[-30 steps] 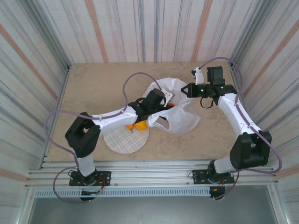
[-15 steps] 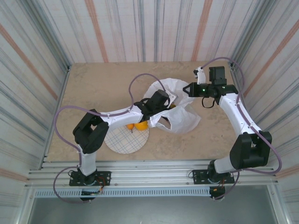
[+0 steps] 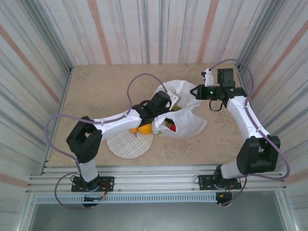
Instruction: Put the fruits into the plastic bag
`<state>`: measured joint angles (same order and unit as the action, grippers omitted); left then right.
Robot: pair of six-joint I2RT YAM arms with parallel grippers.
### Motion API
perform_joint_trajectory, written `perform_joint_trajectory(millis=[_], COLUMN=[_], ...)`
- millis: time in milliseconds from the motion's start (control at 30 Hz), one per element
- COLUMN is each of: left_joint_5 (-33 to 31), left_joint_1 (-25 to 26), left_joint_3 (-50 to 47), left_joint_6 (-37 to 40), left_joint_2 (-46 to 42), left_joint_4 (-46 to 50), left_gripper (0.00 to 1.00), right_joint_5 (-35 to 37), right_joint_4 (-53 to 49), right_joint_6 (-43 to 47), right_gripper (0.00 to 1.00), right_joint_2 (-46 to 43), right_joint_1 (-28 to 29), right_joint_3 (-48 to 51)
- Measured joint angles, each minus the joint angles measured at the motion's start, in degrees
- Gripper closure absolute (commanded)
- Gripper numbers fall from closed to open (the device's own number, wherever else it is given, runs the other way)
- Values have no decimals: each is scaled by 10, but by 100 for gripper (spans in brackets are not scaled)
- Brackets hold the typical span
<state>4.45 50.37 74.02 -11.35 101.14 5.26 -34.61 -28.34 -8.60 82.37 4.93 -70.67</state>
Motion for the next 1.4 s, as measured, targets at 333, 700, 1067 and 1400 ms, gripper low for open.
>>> perform_joint_trajectory(millis=[333, 700, 1067, 1400], left_joint_5=[35, 34, -85, -87], left_joint_1=[-42, -99, -209, -211], left_joint_3=[-147, -248, -265, -257], left_joint_6=[-8, -37, -110, -126], left_joint_2=[-180, -354, -350, -233], left_joint_4=[5, 37, 160, 172], left_gripper=[24, 21, 8, 2], right_joint_5=[0, -2, -2, -2], right_joint_4=[-4, -4, -3, -3], right_joint_6=[0, 0, 0, 0], right_gripper=[100, 100, 100, 100], right_joint_2=[-1, -4, -7, -7], right_joint_1=[-13, -13, -13, -13], right_joint_3=[0, 2, 7, 8])
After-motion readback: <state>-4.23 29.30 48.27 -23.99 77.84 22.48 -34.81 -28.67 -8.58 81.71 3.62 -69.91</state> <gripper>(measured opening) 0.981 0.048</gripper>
